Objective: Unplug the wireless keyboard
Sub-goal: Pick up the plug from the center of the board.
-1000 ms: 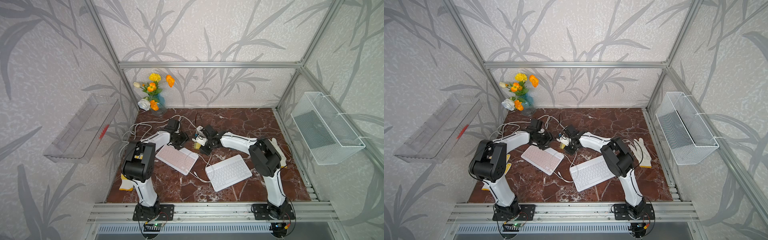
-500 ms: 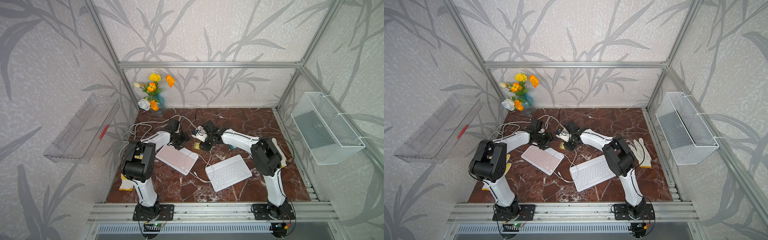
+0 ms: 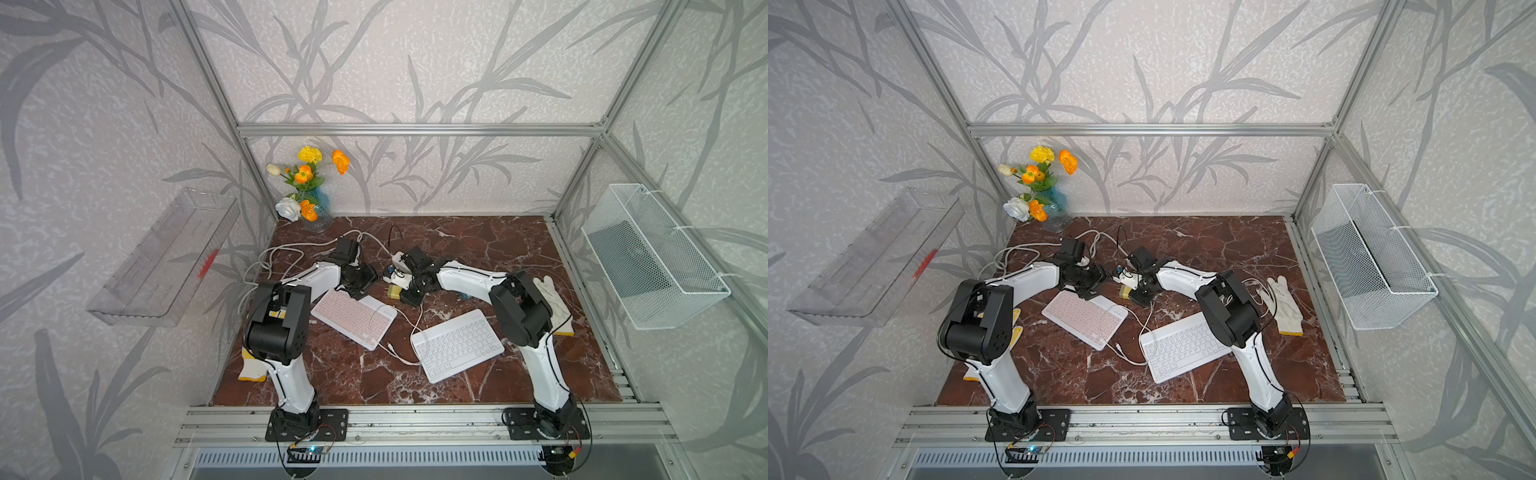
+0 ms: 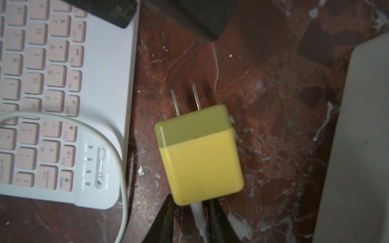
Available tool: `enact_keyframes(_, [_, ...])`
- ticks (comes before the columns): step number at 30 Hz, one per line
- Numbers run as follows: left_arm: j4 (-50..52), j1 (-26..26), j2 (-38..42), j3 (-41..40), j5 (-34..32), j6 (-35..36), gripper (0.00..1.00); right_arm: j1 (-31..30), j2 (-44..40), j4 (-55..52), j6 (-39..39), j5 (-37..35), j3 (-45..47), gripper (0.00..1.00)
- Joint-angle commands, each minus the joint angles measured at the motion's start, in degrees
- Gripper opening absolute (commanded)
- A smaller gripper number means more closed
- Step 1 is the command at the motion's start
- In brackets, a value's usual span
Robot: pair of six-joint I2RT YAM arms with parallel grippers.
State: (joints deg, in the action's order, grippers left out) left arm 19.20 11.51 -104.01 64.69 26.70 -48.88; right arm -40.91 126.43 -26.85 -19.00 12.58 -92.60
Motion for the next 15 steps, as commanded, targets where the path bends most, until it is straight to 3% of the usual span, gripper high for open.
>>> enact_keyframes(1, [-0.2,0.0,0.0,-0.6,0.2,-0.3,0.68,-0.8,0.8,-1.1,1.1,0.2,1.2,0.17])
enact_keyframes(8, [-1.3,0.1,0.3,-0.9,1.5,-0.5,0.68,-1.4,0.9,0.0,4.6,-2.1,1.2,0.06])
enact_keyframes(15, [-5.4,0.3,0.9,-1.5,5.6,-2.8,0.82,-1.5,-3.4,5.9,6.9,-2.8,3.9,0.03])
